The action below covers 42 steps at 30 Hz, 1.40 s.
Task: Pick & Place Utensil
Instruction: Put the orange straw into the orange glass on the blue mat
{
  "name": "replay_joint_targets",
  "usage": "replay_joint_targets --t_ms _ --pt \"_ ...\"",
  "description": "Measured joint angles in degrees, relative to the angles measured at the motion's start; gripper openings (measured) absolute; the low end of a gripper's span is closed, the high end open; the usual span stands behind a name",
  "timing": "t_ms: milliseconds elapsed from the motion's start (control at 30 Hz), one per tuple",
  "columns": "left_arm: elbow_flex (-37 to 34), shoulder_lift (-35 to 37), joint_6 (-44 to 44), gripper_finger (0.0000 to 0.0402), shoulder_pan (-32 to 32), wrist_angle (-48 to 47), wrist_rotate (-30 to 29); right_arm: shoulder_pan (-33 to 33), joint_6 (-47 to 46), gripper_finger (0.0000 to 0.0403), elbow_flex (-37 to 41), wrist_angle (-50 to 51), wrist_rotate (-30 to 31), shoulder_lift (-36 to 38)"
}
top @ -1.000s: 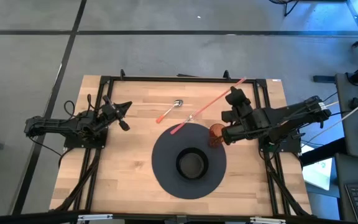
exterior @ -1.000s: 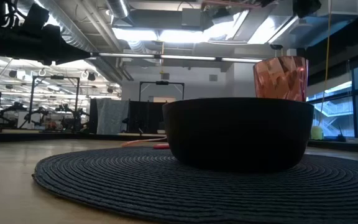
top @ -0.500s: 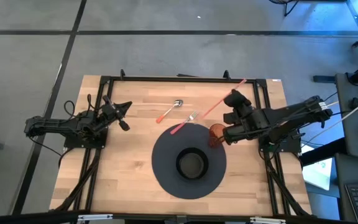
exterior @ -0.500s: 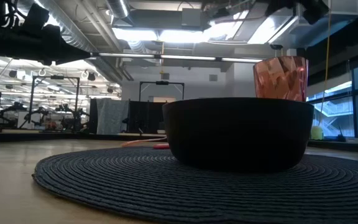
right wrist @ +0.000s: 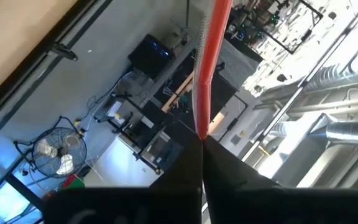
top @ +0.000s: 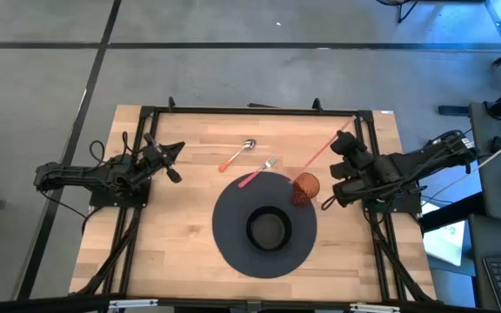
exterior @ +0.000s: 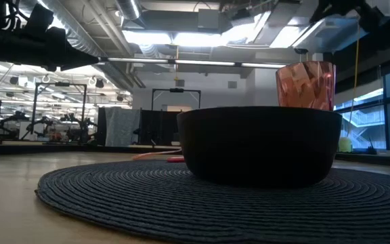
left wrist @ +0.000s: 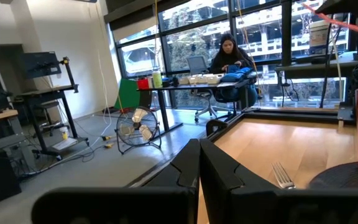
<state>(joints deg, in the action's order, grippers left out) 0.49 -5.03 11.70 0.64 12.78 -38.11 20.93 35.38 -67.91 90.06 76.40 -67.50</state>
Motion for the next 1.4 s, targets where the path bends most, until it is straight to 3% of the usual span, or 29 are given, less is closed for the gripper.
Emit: replay_joint_targets --t_ms 300,1400 --pt "0.0 0.0 -0.5 0.0003 0.0 0.0 0.0 0.0 1.1 0.0000 8.0 0.0 -1.0 1.3" --pt "0.0 0.0 0.0 0.0003 0.0 0.1 0.0 0.3 4.1 0.0002 11.9 0.0 -3.4 2.1"
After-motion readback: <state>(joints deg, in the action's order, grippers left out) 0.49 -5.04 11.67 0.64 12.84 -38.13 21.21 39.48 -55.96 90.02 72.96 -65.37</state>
